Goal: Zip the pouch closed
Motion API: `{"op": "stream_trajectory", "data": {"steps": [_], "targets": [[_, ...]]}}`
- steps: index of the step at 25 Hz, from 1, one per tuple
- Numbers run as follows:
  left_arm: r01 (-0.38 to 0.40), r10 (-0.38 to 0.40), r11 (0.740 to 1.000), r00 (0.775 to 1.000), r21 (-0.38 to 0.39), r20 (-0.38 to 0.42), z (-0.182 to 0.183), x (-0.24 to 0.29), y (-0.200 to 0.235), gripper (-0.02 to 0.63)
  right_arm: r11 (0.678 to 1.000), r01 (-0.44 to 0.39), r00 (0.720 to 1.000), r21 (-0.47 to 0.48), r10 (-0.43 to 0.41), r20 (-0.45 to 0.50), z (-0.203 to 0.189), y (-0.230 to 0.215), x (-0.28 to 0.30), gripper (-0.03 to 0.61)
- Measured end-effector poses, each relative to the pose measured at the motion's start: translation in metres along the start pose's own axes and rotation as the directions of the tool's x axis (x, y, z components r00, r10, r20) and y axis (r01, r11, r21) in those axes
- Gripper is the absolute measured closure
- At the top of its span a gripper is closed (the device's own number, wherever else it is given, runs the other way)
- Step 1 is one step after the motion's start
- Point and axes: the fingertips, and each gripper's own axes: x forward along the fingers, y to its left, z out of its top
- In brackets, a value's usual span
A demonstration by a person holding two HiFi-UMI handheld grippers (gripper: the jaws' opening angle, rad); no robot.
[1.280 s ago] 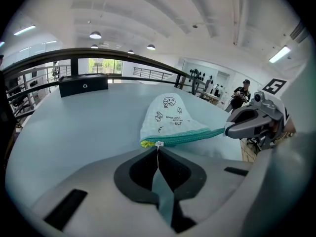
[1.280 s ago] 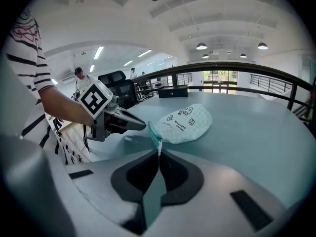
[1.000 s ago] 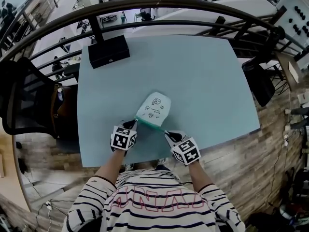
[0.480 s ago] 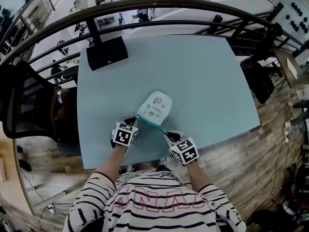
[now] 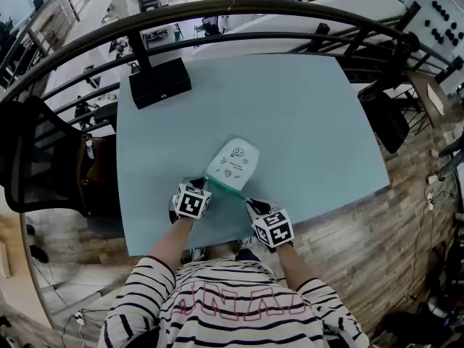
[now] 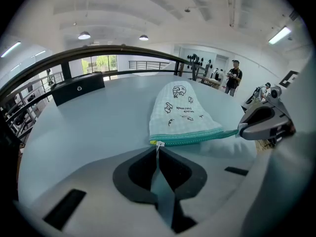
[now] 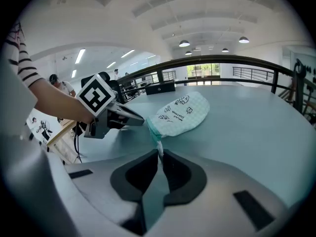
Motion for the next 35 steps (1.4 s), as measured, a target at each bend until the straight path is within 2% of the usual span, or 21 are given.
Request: {"op": "stream_trajectory", "data": {"steps": [4,10,14,20,25,35], "targets": [[0.006,-0.006,1.0,1.0,0.004,-0.008,-0.004,-0.003,0.0,0.586,0.998,0.03,0.999,0.05,-0.031,0.017,-0.006,-0.001,-0.005,0.54],[0.028,-0.028,1.0,0.999,-0.004,0.036,0.0,-0.018,0.003,0.584,0.993,0.063,0.996,0.103,-0.069,0.051,-0.005,0.003,-0.015,0.54],[0.044,-0.044,0.999,0.995,0.0,0.095,0.008,-0.037,-0.001,0.584,0.985,0.103,0.988,0.137,-0.118,0.104,0.003,0.007,-0.03,0.54],[0.058,-0.06,0.998,0.979,0.019,0.194,0.021,-0.072,-0.008,0.584,0.972,0.164,0.96,0.17,-0.197,0.2,0.02,0.018,-0.054,0.541],[0.077,-0.089,0.996,0.959,0.052,0.269,0.026,-0.109,-0.012,0.586,0.963,0.184,0.93,0.199,-0.236,0.282,0.033,0.038,-0.071,0.541],[0.114,-0.163,0.983,0.894,0.141,0.417,0.044,-0.176,-0.023,0.588,0.945,0.226,0.86,0.235,-0.307,0.408,0.063,0.07,-0.113,0.546]]}}
